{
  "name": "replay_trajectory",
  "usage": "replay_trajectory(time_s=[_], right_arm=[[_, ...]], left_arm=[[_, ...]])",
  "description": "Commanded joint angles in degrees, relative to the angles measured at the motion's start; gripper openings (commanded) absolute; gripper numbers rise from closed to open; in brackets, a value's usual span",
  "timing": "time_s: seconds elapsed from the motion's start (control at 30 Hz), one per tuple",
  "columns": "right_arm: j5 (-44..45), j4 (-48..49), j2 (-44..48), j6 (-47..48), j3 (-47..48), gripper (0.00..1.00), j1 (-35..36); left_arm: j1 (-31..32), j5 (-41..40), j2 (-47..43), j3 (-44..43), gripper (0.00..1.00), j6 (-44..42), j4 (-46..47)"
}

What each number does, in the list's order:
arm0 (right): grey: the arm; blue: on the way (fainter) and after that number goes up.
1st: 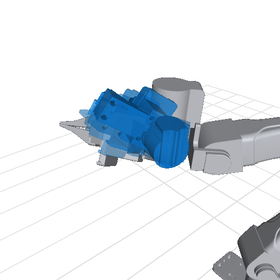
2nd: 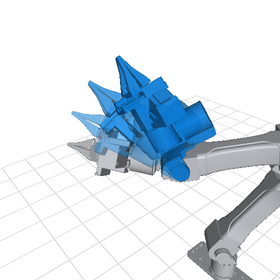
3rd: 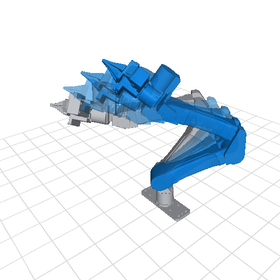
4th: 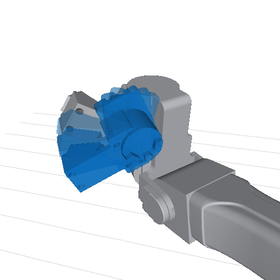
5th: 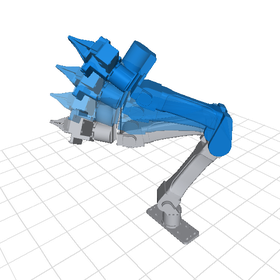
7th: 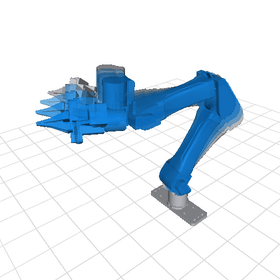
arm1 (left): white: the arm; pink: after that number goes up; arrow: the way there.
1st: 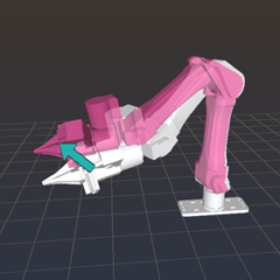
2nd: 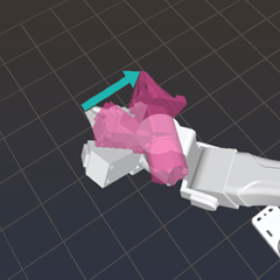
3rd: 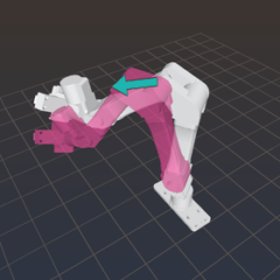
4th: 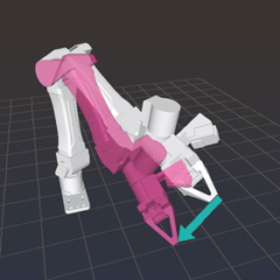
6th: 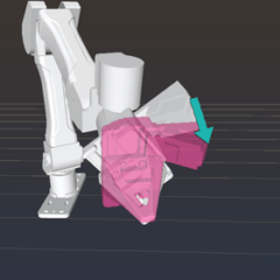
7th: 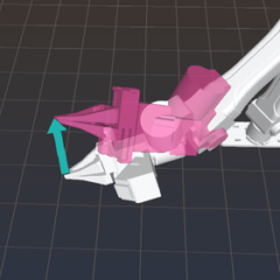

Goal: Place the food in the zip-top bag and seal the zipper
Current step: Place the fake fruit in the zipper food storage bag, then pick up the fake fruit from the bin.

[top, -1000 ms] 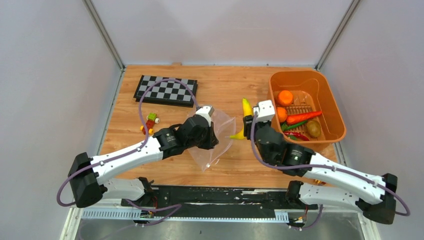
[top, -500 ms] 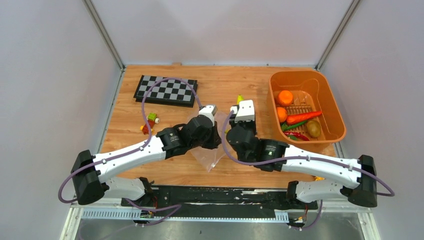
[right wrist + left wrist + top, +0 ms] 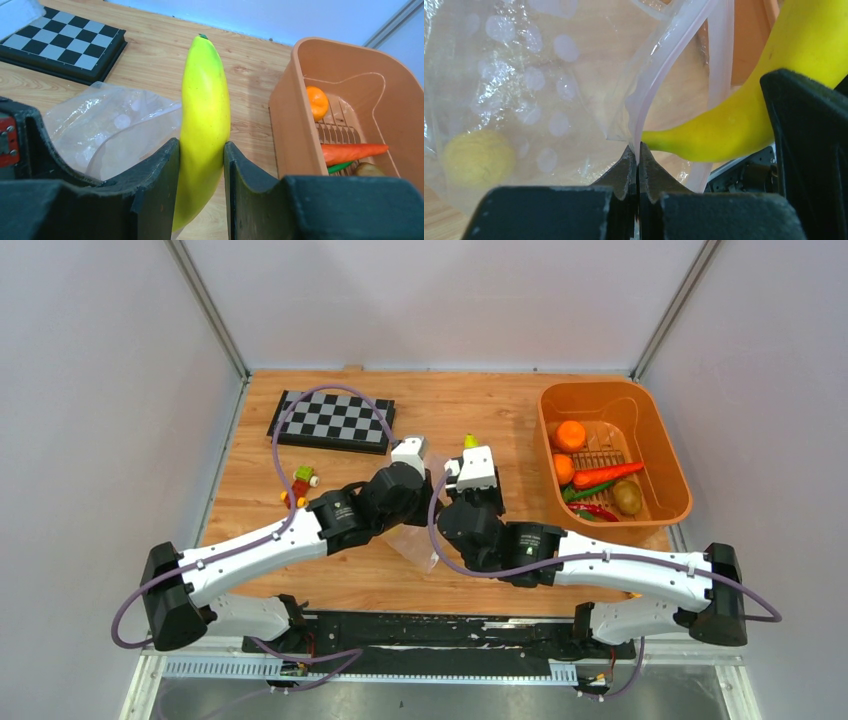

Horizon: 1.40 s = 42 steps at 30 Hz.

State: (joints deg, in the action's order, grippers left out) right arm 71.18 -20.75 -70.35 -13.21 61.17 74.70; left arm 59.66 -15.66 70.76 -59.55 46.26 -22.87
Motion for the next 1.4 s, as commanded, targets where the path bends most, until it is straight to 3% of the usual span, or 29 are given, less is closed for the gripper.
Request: replay_trajectory(time_s=[0.0,0.13,0.27,0.4,0.63,0.83,1.37], right_arm=[[0.91,2.47,-0.45,1.78,3.03,0.14,2.02],[-5.15,10.4,0.57,7.16,0.57,0.19,2.35],[-5.66,11.07,1.71,5.38,-0.33,0.2,2.38],[-7.42,11.83,4.89,3.79,-2.18,0.27,2.37],[-25.2,20.22,13.15,9.02,-9.33,0.66,2.17],[-27.26,19.67,19.9,7.06,-10.95,0.7,2.14],[-18.19,12.19,33.86,1.33,-15.9,0.8,1.09]], left_arm=[[0.31,-2.95,-0.7,-4.14,0.0,1.3,2.33],[0.34,-1.91,-0.19,-5.23,0.0,1.17,2.95],[0.32,-2.05,-1.07,-5.25,0.0,1.28,3.06],[0.34,-3.31,-2.75,-4.17,0.0,1.47,2.82],[0.35,-4.3,-5.41,-3.15,0.0,0.82,3.82],[0.35,-4.42,-7.66,-2.35,0.0,-0.03,3.85],[0.29,-7.44,-10.43,-0.06,0.0,-2.53,1.23]])
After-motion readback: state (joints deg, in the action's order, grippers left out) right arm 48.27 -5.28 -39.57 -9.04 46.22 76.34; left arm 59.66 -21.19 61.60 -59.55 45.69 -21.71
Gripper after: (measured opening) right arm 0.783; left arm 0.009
